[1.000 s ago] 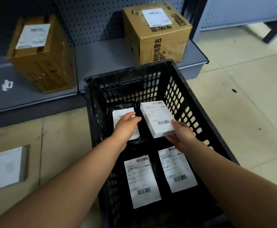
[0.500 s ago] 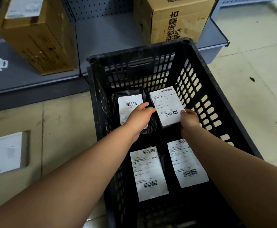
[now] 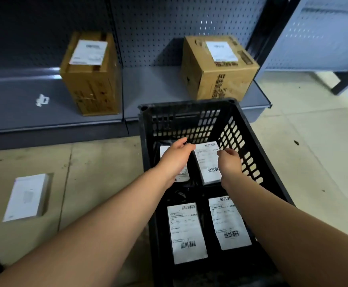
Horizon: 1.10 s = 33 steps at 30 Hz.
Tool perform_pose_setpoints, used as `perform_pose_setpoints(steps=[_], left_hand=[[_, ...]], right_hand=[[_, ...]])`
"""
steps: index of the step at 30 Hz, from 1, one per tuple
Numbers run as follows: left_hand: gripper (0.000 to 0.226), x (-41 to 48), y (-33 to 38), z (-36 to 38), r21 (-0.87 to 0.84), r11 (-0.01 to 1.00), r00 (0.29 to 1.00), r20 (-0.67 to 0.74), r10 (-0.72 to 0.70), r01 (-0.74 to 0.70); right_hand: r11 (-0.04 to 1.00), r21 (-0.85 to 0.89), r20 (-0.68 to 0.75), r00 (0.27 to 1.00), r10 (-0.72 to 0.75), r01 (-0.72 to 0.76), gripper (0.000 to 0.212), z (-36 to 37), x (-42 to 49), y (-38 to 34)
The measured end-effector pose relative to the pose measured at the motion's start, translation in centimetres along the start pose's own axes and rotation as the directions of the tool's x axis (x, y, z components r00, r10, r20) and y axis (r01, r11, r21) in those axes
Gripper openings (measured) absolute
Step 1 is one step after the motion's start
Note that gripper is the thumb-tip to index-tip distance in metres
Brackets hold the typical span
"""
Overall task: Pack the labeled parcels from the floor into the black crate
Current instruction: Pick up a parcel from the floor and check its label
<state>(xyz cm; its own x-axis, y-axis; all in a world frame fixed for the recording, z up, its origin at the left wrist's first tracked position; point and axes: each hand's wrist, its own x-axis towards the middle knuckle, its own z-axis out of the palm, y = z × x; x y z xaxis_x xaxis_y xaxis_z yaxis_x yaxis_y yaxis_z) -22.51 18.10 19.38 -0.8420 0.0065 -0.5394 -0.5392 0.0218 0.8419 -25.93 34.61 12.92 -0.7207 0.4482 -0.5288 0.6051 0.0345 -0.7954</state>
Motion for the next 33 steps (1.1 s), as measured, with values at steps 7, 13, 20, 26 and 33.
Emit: perform_pose_setpoints(steps=[7, 13, 20, 26, 33], left_hand=[[0.056, -5.3, 2.8, -6.2, -0.050, 0.987, 0.983, -0.109, 0.145, -0.151], [0.055, -8.4, 2.5, -12.9, -0.055, 0.975, 0.953, -0.228, 0.199, -0.216], [0.053, -8.8, -1.7, -21.3, -0.135, 0.974, 0.912, -0.393, 0.118, -0.184], [0.054, -7.1, -7.6, -27.4, -0.175, 0.981, 0.898, -0.440, 0.001, -0.087], [0.058, -3.2, -15.1, -33.6, -0.183, 0.981, 0.864, -0.481, -0.151, 0.070]], right_hand=[[0.979, 0.035, 0.074, 0.976, -0.205, 0.203, 0.043, 3.4, -8.7, -6.2], [0.934, 0.023, 0.163, 0.920, -0.356, 0.357, 0.042, 8.1, -14.5, -7.1], [0.843, -0.135, 0.321, 0.828, -0.460, 0.521, 0.041, 14.8, -19.8, -5.8], [0.793, -0.282, 0.453, 0.804, -0.386, 0.540, 0.037, 20.7, -21.5, -2.0], [0.792, -0.408, 0.525, 0.826, -0.204, 0.454, 0.040, 26.5, -21.5, 3.8]])
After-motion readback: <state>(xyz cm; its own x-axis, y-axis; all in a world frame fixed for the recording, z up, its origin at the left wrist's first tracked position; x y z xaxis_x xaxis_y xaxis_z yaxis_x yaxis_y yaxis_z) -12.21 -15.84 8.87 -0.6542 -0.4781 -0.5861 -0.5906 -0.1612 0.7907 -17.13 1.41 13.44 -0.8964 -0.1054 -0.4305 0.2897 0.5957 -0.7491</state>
